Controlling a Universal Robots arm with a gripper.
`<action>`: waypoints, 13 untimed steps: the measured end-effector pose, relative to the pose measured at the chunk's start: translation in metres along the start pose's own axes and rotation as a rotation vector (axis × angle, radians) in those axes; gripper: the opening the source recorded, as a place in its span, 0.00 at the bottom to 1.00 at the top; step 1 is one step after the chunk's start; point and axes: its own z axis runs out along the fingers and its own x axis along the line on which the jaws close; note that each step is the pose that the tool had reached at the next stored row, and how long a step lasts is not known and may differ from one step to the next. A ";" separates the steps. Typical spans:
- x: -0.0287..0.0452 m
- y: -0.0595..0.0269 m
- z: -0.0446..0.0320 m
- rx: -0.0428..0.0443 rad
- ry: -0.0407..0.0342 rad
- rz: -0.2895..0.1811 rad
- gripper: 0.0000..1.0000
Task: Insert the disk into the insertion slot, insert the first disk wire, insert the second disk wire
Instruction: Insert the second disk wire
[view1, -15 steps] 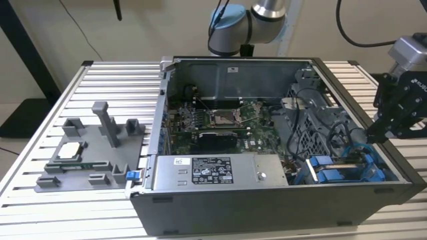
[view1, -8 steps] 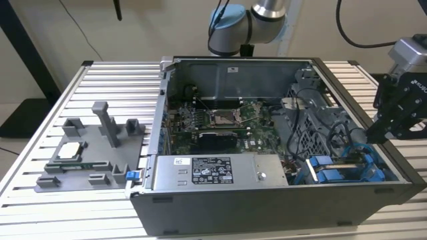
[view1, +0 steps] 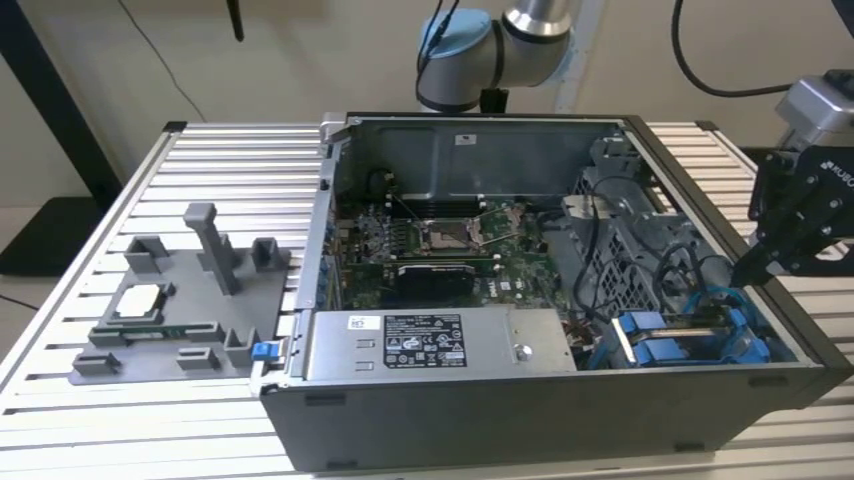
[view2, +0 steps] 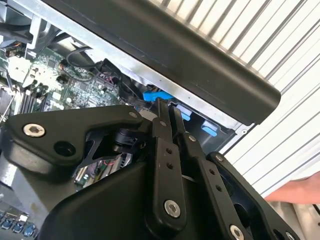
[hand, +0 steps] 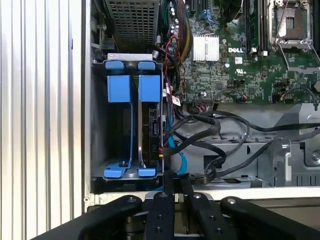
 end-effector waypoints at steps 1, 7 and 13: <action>0.0000 0.0000 0.0001 0.0000 -0.0001 0.000 0.00; 0.0004 0.0000 0.0001 0.0000 -0.0002 0.000 0.00; 0.0006 0.0002 -0.0012 -0.0004 0.0000 0.000 0.00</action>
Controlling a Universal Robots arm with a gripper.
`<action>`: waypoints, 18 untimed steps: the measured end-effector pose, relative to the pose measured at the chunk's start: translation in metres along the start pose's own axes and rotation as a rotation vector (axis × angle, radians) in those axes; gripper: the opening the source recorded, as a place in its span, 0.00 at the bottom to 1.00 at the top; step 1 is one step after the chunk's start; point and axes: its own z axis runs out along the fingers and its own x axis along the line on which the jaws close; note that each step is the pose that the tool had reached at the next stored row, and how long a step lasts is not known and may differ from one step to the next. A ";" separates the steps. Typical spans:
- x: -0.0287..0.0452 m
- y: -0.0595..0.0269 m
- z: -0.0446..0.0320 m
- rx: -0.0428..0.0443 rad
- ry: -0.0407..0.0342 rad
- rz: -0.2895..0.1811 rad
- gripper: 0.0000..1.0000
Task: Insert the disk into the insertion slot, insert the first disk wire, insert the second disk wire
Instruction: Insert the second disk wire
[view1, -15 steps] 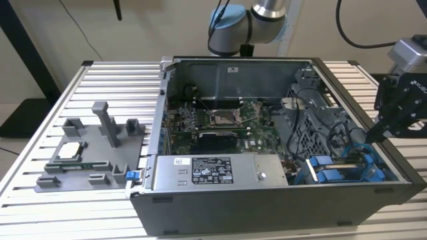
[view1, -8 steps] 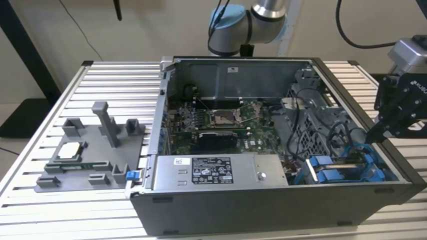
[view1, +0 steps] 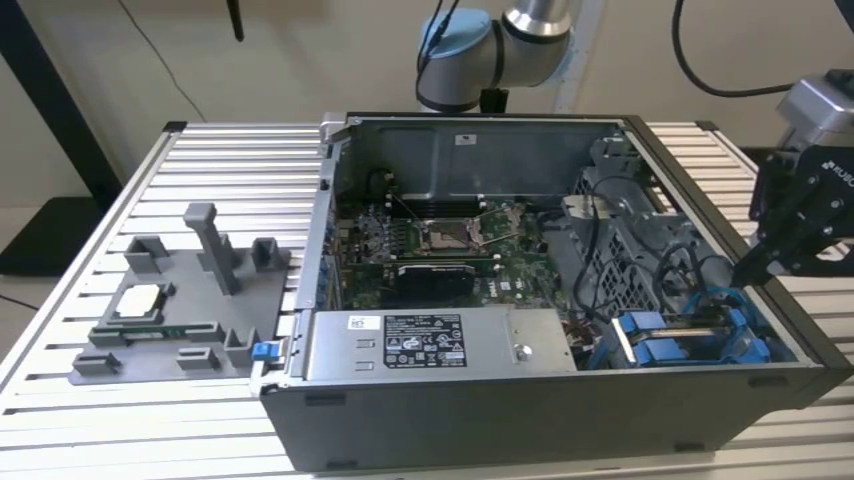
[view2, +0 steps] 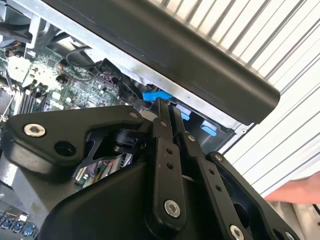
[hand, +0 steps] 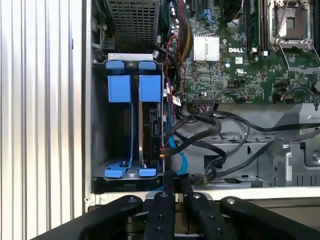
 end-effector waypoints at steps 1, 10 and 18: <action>-0.0002 0.0003 -0.0012 -0.0004 -0.0002 0.000 0.00; -0.0036 0.0099 -0.0106 -0.0040 -0.0002 0.001 0.00; -0.0072 0.0225 -0.0152 -0.0047 -0.0001 0.002 0.00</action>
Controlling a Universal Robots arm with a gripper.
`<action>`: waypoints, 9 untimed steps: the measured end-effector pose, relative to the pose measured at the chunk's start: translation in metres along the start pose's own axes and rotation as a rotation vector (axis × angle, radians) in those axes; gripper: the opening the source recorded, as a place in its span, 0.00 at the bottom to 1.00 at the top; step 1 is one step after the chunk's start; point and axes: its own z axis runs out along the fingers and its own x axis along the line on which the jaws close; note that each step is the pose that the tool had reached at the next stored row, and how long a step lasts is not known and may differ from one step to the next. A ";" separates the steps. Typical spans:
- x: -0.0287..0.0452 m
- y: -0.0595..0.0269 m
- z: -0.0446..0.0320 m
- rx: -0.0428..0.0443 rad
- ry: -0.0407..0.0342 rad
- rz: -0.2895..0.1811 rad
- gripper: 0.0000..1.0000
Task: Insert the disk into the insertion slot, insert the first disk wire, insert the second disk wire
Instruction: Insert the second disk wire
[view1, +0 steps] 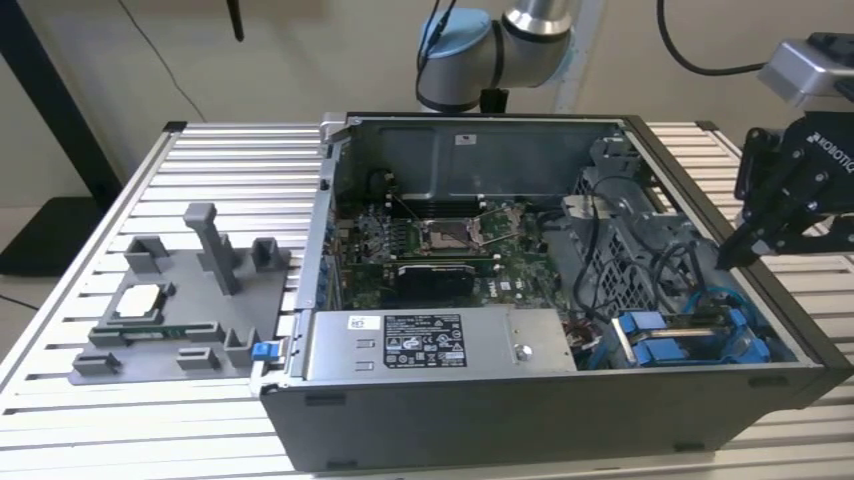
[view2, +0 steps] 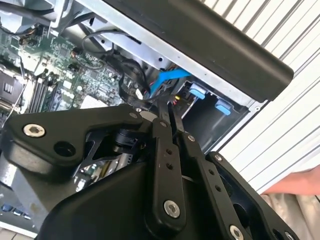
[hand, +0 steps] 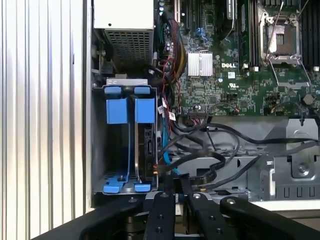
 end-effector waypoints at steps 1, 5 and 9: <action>-0.0004 0.0014 -0.0001 -0.0001 0.0000 0.000 0.00; -0.0017 0.0070 -0.0002 -0.0006 0.0001 0.000 0.00; -0.0019 0.0133 -0.0007 -0.0008 0.0002 0.000 0.00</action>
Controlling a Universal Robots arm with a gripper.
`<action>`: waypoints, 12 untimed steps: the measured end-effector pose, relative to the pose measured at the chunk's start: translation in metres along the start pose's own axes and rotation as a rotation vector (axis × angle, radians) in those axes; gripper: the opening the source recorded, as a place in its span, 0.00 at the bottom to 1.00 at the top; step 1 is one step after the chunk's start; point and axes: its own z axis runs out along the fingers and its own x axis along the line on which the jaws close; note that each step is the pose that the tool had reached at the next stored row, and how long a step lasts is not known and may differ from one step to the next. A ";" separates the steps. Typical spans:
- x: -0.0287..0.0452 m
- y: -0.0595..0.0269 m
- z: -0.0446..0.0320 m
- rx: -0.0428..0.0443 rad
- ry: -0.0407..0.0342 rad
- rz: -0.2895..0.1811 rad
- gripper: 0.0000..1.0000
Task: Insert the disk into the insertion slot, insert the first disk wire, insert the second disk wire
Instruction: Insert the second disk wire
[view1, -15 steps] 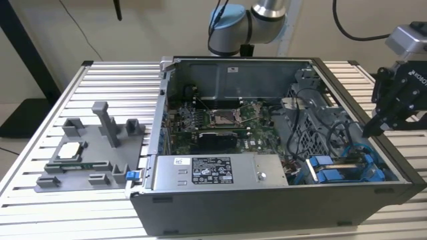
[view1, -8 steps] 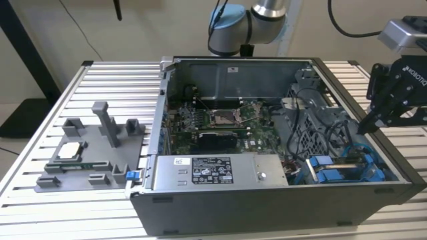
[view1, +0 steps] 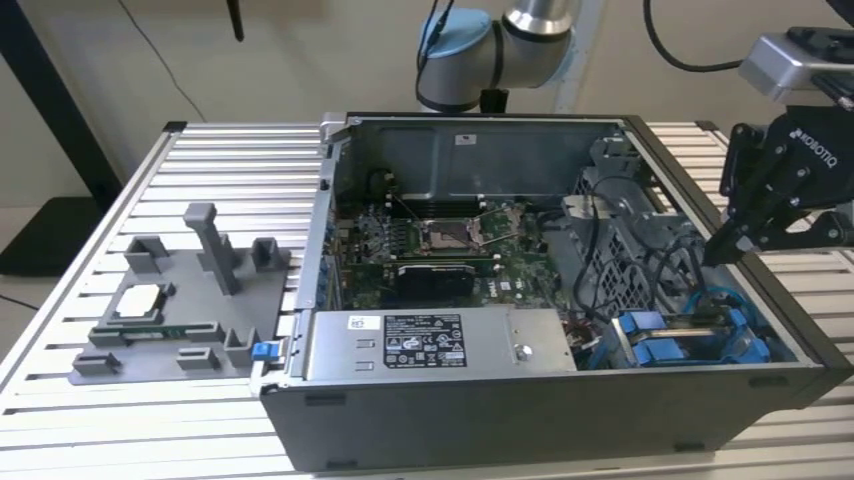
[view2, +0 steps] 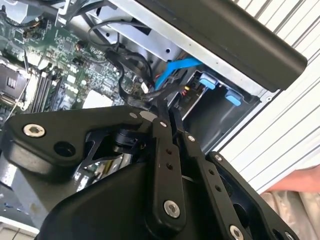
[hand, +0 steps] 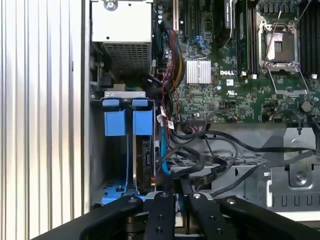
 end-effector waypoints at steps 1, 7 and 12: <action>0.0000 0.0018 -0.0002 0.0000 0.0001 0.000 0.00; 0.0004 0.0117 0.0001 0.0000 -0.0004 0.000 0.00; 0.0036 0.0177 0.0004 0.0007 -0.0062 -0.001 0.00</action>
